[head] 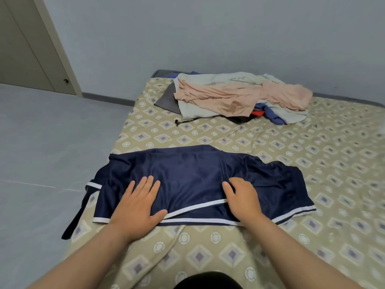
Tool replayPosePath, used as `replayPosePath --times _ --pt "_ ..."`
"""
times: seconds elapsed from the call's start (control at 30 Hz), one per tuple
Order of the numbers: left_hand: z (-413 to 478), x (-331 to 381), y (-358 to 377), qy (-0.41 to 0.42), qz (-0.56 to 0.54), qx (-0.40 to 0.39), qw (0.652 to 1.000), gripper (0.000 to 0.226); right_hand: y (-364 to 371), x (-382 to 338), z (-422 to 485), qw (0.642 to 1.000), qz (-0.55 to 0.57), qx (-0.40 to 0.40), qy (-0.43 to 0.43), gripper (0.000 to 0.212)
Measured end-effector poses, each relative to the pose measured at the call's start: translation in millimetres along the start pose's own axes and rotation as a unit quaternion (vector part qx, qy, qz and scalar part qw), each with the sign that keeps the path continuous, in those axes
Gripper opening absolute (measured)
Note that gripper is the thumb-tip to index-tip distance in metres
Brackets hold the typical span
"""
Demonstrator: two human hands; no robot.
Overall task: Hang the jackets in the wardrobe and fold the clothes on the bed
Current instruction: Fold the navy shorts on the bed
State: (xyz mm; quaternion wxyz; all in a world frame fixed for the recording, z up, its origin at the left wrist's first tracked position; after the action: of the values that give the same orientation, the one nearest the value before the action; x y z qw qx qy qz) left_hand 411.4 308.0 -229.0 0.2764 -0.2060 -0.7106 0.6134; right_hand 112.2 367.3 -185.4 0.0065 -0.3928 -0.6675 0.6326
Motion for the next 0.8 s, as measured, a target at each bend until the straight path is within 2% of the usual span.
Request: replayPosePath --times 0.03,0.1,0.13,0.2,0.3,0.37,0.47,0.57,0.63,0.73,0.8 --pt "-2.8 0.1 -0.1 0.002 -0.003 -0.003 1.000 0.089 -3.3 -9.9 4.5 0.993 0.100 -0.024 0.049 0.049" --pt "-6.4 -0.6 -0.8 0.009 -0.006 -0.015 1.000 0.091 -4.0 -26.8 16.8 0.952 0.256 -0.078 0.146 0.067" --pt "-6.9 -1.5 -1.7 0.012 -0.009 -0.019 1.000 0.092 -2.7 -32.2 23.9 0.936 0.296 -0.093 0.164 0.071" --pt "-6.7 -4.3 -7.2 0.001 -0.017 -0.010 1.000 0.090 0.2 -35.4 33.7 0.930 0.317 -0.106 0.155 0.069" --pt "-4.4 -16.3 -21.3 -0.078 0.011 0.070 0.994 0.086 -4.9 -17.4 33.7 0.939 0.305 -0.094 0.131 0.070" --pt "-3.3 -25.7 -24.9 -0.125 0.018 0.066 0.990 0.076 -21.5 8.2 32.9 0.949 0.281 -0.051 0.132 0.073" --pt "6.6 -24.7 -19.8 -0.098 0.024 -0.007 0.995 0.073 -57.7 48.7 38.7 0.959 0.243 0.028 0.145 0.076" --pt "30.1 -6.3 -21.5 -0.058 0.032 -0.016 0.998 0.079 -94.4 82.4 44.5 0.952 0.229 0.094 0.178 0.077" --pt "47.8 9.6 -22.1 -0.040 0.027 -0.025 0.999 0.082 -115.0 104.8 44.5 0.960 0.173 0.122 0.185 0.074" --pt "68.1 24.8 -19.8 -0.029 0.011 -0.056 0.998 0.086 -125.2 125.9 36.7 0.981 0.042 0.078 0.173 0.061" --pt "75.3 27.0 -18.8 -0.026 0.003 -0.078 0.997 0.089 -118.3 128.6 32.4 0.979 -0.038 0.031 0.200 0.060"
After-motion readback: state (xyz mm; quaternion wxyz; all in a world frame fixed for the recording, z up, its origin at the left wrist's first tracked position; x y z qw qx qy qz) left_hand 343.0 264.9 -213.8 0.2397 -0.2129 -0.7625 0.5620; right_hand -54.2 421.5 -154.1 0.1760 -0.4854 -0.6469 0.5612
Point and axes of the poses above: each hand's wrist, its own z-axis towards the middle knuckle, its own y-axis out of the palm, x = y × z, the point moved 2 cm from there along z, towards the middle knuckle, and after that the axes turned 10 degrees about y, right-handed, at the moved point
